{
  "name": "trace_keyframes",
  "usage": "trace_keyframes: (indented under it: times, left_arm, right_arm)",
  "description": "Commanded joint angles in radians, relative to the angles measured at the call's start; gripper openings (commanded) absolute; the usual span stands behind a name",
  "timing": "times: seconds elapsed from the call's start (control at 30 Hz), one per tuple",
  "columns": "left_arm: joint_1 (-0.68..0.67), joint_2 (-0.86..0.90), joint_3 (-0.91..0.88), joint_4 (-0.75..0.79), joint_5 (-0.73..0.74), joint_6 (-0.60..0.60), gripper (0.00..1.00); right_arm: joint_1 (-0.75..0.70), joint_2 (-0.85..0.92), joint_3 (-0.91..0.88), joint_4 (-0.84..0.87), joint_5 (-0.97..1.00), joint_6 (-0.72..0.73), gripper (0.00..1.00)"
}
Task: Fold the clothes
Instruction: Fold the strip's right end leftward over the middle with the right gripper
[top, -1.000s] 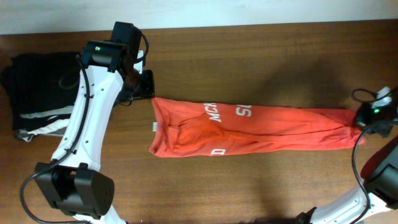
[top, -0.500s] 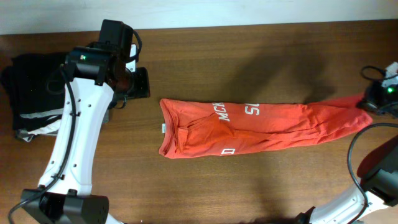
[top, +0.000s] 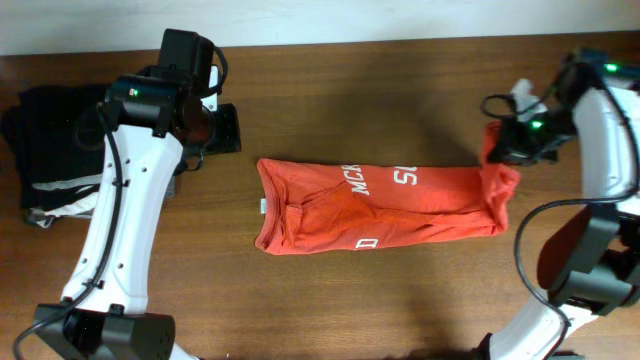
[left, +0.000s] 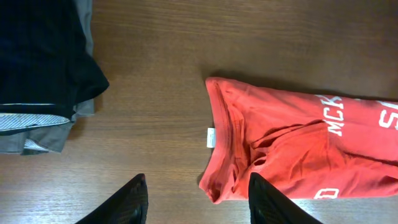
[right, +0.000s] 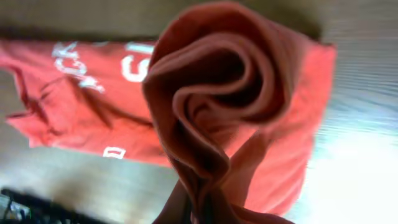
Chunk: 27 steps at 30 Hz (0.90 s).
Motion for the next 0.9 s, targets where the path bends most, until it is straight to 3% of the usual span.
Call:
trace_keyframes:
  times: [0.0,0.43,0.87]
  left_arm:
    - [0.007,-0.013,-0.002,0.004,-0.035,-0.013,0.52]
    - [0.007,-0.013,-0.002,0.009,-0.034,-0.013,0.52]
    - [0.007,-0.013,-0.002,0.003,-0.034,-0.013,0.52]
  right_arm:
    - [0.063,-0.040,0.023,-0.014,-0.023,-0.013,0.04]
    - [0.344,-0.034,-0.030,0.010,-0.011,0.006,0.04]
    - [0.471,-0.034,-0.345,0.348,-0.003,0.208,0.04]
